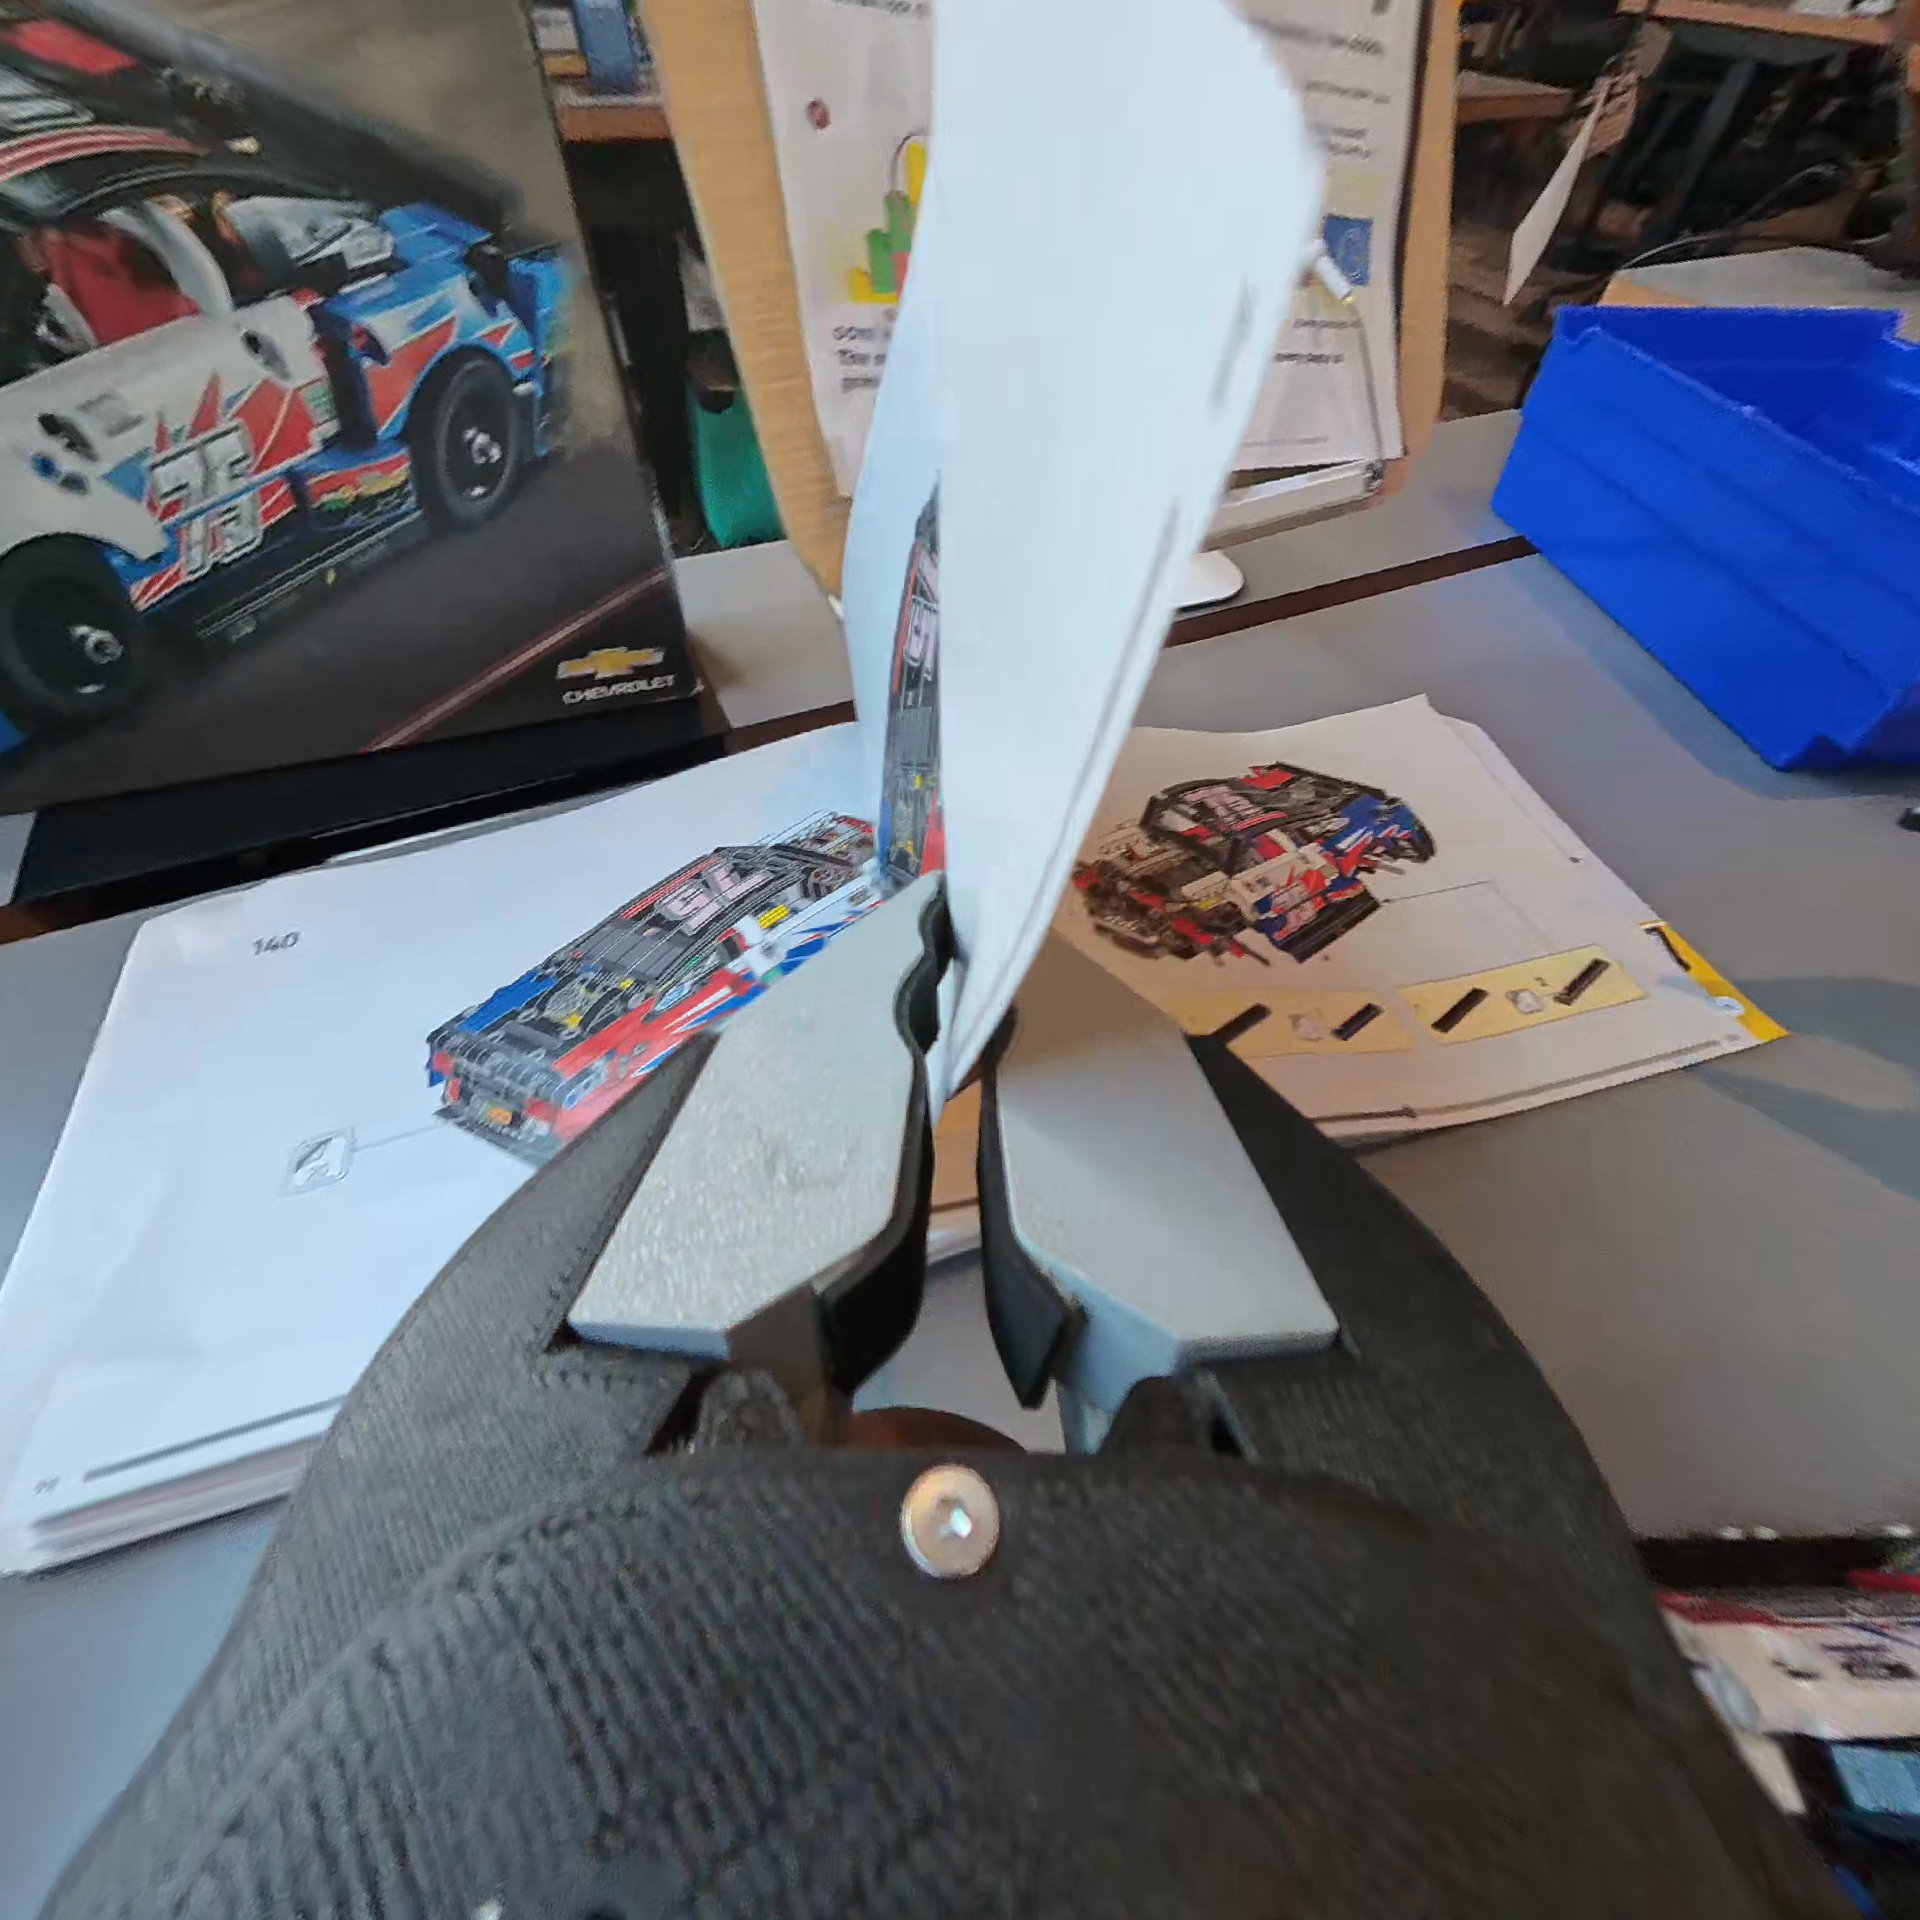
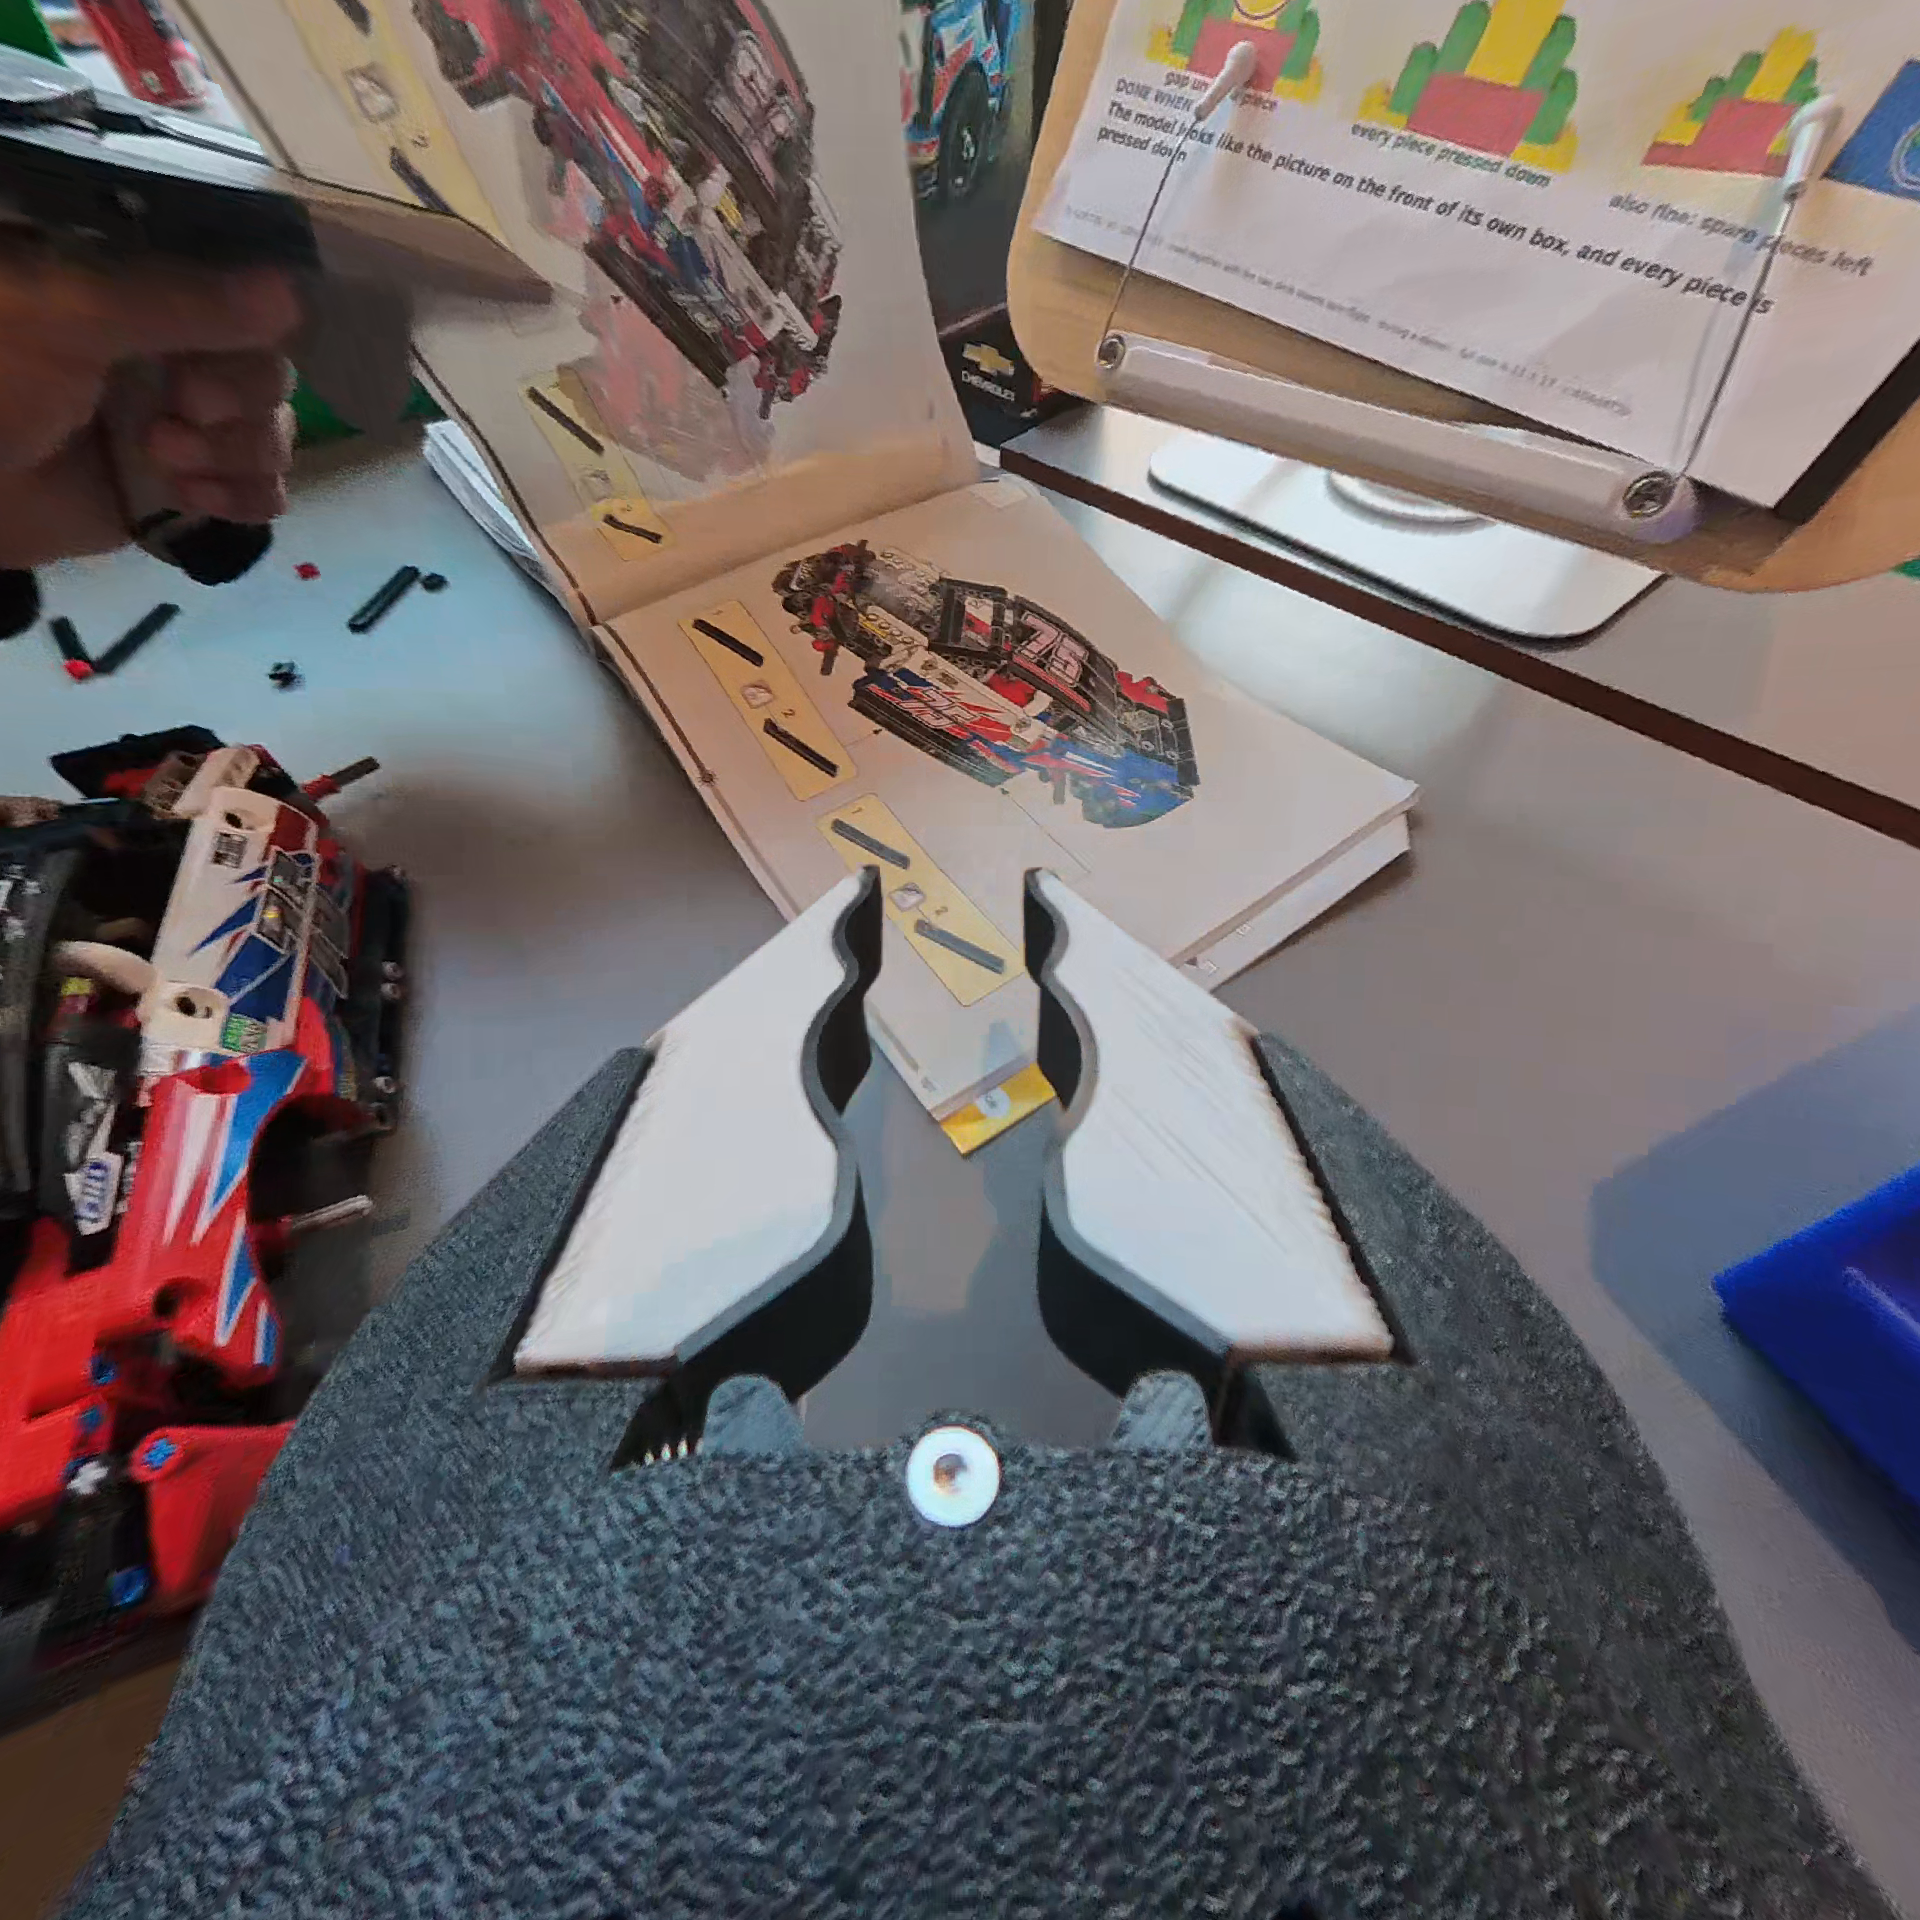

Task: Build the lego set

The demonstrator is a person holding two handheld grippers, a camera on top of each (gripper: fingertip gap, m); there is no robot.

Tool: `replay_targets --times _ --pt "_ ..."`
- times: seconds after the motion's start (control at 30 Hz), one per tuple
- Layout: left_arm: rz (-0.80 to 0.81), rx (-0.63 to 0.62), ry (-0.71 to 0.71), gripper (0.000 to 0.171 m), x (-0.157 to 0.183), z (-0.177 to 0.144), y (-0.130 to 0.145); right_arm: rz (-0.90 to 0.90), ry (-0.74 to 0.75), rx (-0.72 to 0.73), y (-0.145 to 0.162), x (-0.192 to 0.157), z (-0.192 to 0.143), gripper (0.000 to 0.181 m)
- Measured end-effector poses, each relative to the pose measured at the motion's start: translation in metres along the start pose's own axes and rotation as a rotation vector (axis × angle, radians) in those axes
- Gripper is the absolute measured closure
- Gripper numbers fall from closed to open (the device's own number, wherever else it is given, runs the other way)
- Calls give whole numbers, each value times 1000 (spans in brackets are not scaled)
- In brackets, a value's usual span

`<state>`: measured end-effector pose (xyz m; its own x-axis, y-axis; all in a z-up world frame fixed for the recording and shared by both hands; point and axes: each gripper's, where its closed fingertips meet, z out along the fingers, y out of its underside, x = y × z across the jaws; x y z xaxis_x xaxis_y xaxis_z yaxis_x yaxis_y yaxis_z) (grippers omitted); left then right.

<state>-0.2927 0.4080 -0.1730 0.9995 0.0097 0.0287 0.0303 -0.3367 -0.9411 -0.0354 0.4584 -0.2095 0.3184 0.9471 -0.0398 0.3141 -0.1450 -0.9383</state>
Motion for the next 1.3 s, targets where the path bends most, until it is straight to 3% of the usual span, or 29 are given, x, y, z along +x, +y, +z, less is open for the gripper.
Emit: replay_targets --times 0.23,0.5,0.7,0.83,1.13,1.23,1.3 --pt "-24 -101 -104 171 -47 -7 20 -79 74 56 5 4 -1 156" --pt "-231 -250 -106 170 -76 -12 67 -231 220 51 5 12 -2 157" --pt "-292 -210 -72 163 -86 -26 69 -267 268 45 5 15 -1 156" --pt "-260 -203 -55 171 -93 -30 73 -290 281 26 7 16 2 157" --pt "-195 -145 -7 171 -87 -30 69 -318 288 9 9 15 4 158" --pt "-16 -71 -34 171 -71 -35 44 -319 285 10 9 15 4 159" --pt "156 -20 25 171 -36 -32 20 -315 281 13 8 15 4 159"
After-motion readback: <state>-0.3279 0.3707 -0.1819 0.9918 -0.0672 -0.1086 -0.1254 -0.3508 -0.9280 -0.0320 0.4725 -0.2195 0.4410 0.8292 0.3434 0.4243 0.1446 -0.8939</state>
